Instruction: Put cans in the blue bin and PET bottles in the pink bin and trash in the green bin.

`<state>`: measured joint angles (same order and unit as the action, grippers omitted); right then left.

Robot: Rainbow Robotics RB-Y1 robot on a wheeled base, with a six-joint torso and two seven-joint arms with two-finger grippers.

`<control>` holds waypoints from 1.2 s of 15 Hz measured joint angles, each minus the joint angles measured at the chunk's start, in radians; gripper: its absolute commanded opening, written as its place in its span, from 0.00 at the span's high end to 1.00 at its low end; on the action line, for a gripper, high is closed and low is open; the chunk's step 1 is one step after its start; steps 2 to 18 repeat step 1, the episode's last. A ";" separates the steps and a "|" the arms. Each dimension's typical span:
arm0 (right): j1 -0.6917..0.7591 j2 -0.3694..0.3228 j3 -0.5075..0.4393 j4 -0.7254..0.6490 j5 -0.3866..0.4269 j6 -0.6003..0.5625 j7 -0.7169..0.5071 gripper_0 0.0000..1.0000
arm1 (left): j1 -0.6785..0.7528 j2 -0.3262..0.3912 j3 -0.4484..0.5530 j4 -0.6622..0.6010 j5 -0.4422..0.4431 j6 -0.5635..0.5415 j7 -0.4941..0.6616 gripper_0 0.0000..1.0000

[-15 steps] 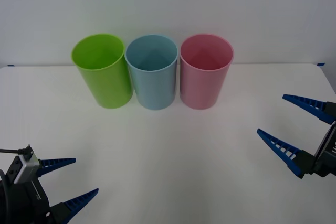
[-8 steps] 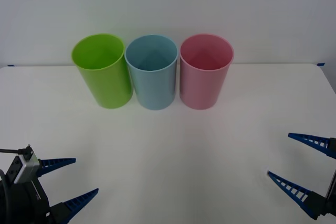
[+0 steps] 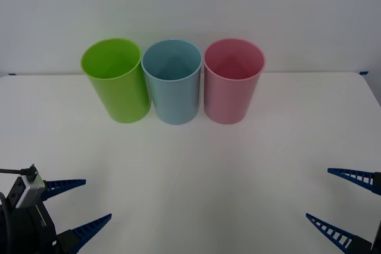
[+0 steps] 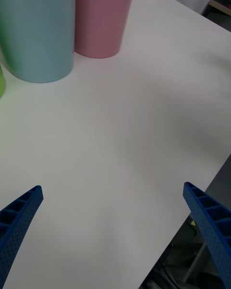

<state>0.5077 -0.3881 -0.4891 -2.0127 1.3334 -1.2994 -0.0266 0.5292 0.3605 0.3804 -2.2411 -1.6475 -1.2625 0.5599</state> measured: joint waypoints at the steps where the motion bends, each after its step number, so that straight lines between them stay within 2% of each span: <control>1: 0.000 0.000 0.001 0.000 0.006 0.000 -0.002 0.00 | 0.000 0.000 0.000 0.000 0.000 0.000 0.000 0.00; 18: 0.000 0.000 0.001 0.000 0.006 0.000 -0.002 0.00 | 0.000 0.000 0.000 0.000 0.000 0.000 0.000 0.00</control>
